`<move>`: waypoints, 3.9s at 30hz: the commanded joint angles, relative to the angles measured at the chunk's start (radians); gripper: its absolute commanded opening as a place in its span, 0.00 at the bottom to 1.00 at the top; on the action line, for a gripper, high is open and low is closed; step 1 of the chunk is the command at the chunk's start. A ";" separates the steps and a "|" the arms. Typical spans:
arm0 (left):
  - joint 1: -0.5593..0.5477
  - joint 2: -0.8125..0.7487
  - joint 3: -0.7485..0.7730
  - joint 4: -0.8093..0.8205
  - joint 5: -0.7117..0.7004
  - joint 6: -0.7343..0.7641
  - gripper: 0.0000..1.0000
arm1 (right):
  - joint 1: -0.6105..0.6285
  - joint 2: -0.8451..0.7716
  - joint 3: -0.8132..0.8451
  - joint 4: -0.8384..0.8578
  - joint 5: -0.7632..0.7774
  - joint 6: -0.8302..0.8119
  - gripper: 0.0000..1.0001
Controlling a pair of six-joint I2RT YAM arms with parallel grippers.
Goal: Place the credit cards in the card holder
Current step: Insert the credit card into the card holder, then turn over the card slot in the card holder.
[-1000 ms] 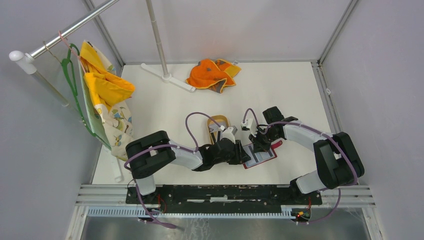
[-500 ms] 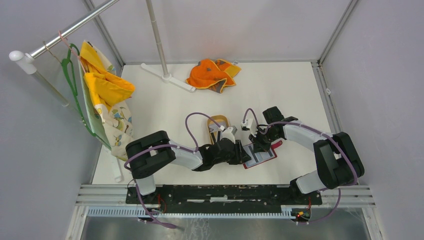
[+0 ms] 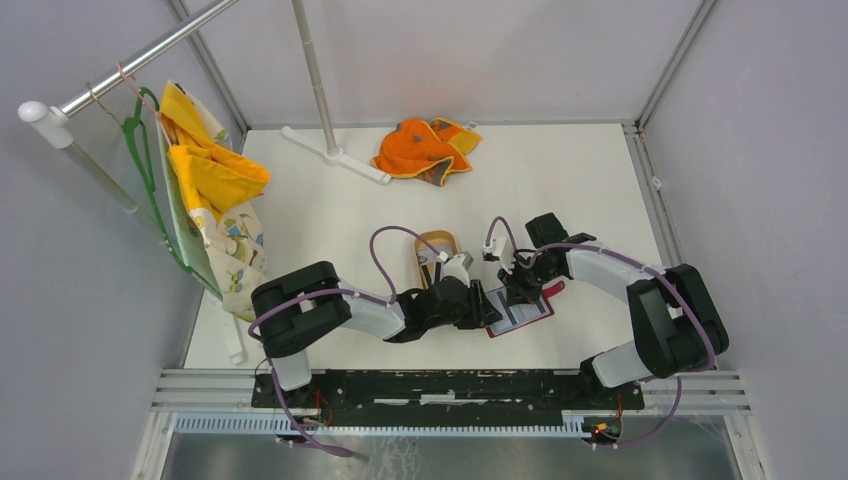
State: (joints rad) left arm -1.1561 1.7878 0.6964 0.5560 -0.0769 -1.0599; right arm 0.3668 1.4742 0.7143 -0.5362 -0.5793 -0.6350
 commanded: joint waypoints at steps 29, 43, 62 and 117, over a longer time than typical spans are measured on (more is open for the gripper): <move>0.000 0.016 0.081 0.045 0.025 0.013 0.44 | 0.008 0.012 0.014 -0.040 -0.019 -0.029 0.13; 0.003 0.013 0.097 0.056 0.011 0.027 0.46 | -0.034 -0.062 0.007 -0.034 -0.067 -0.022 0.32; 0.016 0.072 0.193 0.069 0.000 0.060 0.51 | -0.170 -0.221 -0.037 0.086 -0.014 0.097 0.33; -0.096 -0.310 -0.139 -0.203 -0.286 0.196 0.34 | 0.001 -0.310 -0.044 -0.013 -0.169 -0.218 0.14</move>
State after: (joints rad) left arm -1.2579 1.5757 0.6186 0.2150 -0.3710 -0.9298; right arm 0.3706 1.3388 0.7185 -0.6395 -0.6392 -0.7738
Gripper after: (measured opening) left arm 0.297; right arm 0.118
